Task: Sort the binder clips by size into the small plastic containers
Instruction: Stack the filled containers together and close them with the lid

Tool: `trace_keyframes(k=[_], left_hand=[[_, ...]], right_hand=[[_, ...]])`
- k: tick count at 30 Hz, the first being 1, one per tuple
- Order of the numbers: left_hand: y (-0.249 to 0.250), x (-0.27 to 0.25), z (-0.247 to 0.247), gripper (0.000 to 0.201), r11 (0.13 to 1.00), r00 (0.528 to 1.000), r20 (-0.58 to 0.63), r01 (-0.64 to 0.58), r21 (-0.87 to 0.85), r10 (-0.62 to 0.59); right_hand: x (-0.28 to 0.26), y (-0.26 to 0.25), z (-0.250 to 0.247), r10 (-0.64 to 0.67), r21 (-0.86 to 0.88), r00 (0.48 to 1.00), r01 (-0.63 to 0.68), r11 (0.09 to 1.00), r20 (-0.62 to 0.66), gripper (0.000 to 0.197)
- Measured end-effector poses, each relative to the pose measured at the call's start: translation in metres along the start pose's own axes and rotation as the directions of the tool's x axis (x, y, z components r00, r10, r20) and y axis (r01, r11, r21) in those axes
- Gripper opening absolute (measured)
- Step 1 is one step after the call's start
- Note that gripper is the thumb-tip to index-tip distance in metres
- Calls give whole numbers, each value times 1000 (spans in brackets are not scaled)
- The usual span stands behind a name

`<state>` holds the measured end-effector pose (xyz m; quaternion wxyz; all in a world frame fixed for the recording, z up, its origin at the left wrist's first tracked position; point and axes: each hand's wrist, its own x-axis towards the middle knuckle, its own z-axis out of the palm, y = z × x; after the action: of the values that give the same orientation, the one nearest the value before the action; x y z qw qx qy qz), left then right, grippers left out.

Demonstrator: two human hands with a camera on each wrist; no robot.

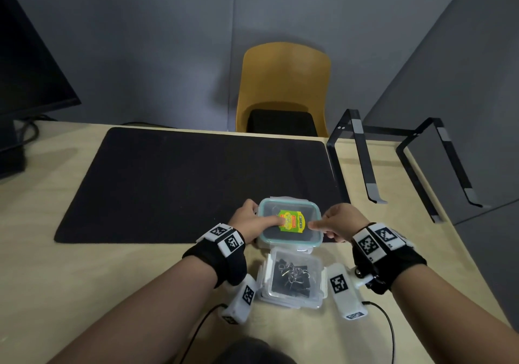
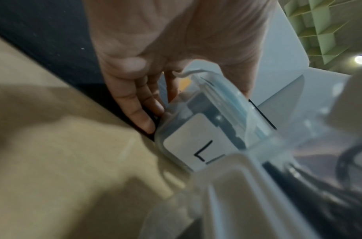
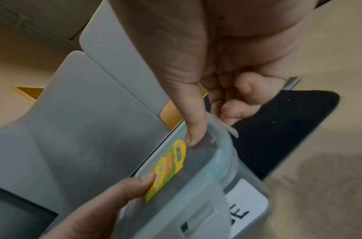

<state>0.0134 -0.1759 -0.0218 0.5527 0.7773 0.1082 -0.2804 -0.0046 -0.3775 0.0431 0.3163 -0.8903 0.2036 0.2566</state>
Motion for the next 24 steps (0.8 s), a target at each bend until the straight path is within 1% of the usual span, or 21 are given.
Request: trace_keyframes(k=[2, 5, 7, 11, 15, 18, 20, 24], left_hand=[[-1, 2, 0, 59, 1000, 1000, -2, -10, 3, 10], [-3, 3, -1, 58, 1000, 1000, 13, -18, -11, 18], [-4, 3, -2, 59, 1000, 1000, 20, -19, -15, 19], [-5, 6, -1, 59, 1000, 1000, 20, -22, -22, 22], [-6, 6, 1, 60, 1000, 1000, 3, -25, -15, 25], [-4, 5, 1, 57, 999, 999, -2, -34, 7, 34], [-4, 3, 1, 54, 999, 999, -7, -42, 10, 42], [-5, -1, -1, 49, 998, 999, -8, -44, -39, 43]], right_hand=[[2, -3, 0, 12, -6, 1000, -12, 1000, -6, 33], [6, -10, 3, 5, -90, 998, -10, 996, -55, 33], [8, -10, 2, 13, -90, 999, -17, 996, -43, 34], [8, -4, -3, 68, 115, 994, -78, 990, 84, 25], [10, 4, -3, 84, 259, 989, -114, 959, 123, 22], [11, 10, -3, 83, 376, 983, -140, 916, 164, 21], [12, 13, 0, 69, 409, 985, -130, 903, 160, 25], [12, 16, 5, 67, 365, 991, -106, 925, 118, 32]])
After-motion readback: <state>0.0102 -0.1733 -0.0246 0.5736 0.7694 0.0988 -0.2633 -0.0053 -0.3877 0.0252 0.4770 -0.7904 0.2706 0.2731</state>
